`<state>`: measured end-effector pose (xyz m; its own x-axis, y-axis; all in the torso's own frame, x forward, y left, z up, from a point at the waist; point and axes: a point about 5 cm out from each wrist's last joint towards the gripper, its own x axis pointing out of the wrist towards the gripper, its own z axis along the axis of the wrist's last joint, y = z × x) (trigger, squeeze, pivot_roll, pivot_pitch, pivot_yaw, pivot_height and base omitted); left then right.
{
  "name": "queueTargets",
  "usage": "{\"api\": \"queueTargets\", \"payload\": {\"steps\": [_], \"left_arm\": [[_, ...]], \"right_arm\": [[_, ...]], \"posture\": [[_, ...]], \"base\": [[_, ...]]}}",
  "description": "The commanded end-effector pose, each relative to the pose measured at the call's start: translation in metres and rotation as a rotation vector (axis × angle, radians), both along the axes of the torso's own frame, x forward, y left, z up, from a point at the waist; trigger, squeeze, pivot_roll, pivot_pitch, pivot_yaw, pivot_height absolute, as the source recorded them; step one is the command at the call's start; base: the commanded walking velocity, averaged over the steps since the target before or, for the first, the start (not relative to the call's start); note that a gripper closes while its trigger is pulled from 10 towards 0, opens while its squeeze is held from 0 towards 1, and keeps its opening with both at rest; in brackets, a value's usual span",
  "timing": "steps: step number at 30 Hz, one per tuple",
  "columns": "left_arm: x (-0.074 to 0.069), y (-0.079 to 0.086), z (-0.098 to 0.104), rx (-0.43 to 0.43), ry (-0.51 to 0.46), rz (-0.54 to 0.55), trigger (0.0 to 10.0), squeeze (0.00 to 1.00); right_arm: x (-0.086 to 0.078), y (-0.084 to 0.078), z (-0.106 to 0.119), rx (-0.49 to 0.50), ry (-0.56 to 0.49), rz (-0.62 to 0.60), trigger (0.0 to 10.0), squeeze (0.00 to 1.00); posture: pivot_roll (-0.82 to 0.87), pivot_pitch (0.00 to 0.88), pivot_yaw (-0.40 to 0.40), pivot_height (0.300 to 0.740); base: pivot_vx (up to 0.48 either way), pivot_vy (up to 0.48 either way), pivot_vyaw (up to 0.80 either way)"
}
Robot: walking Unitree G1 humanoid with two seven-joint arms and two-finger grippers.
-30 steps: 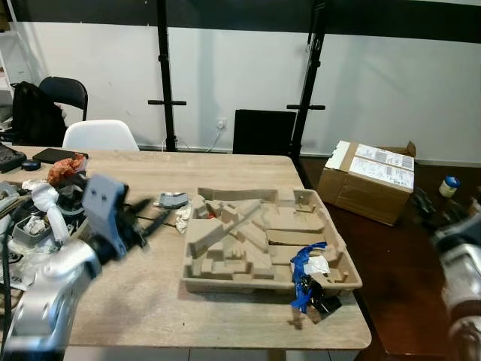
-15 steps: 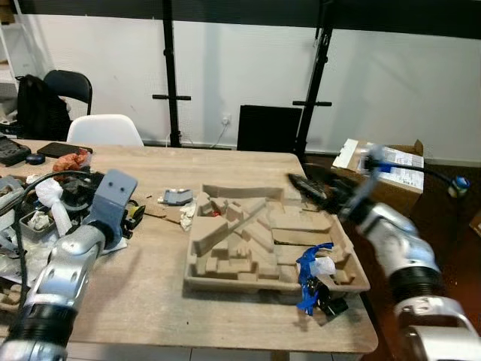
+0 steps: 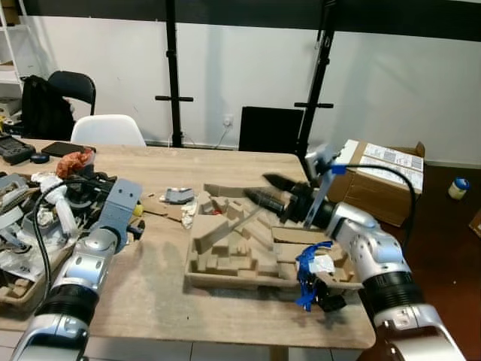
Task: Picking trash to rubbish bin
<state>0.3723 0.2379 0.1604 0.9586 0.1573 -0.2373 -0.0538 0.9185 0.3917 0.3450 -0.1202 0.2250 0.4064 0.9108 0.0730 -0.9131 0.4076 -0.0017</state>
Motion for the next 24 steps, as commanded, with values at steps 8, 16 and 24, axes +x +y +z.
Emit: {"api": "queueTargets", "payload": {"steps": [8,16,24], "left_arm": [[-0.003,0.012,-0.020,-0.072,0.080,0.106,10.0,0.00],[-0.008,0.020,-0.033,-0.073,0.152,0.098,10.0,0.00],[-0.013,0.028,-0.051,-0.160,0.205,0.088,10.0,0.00]], "right_arm": [[-0.008,0.017,-0.012,-0.100,0.016,0.058,10.0,0.00],[-0.007,0.021,-0.018,-0.138,0.010,0.007,10.0,0.00],[-0.003,0.025,-0.015,-0.093,0.007,-0.025,10.0,0.00]], "posture": [[0.10,0.000,-0.032,0.740],[0.09,0.000,-0.030,0.740],[0.10,0.000,-0.036,0.740]], "base": [[0.000,0.000,0.00],[0.000,0.000,0.00],[0.000,0.000,0.00]]}}
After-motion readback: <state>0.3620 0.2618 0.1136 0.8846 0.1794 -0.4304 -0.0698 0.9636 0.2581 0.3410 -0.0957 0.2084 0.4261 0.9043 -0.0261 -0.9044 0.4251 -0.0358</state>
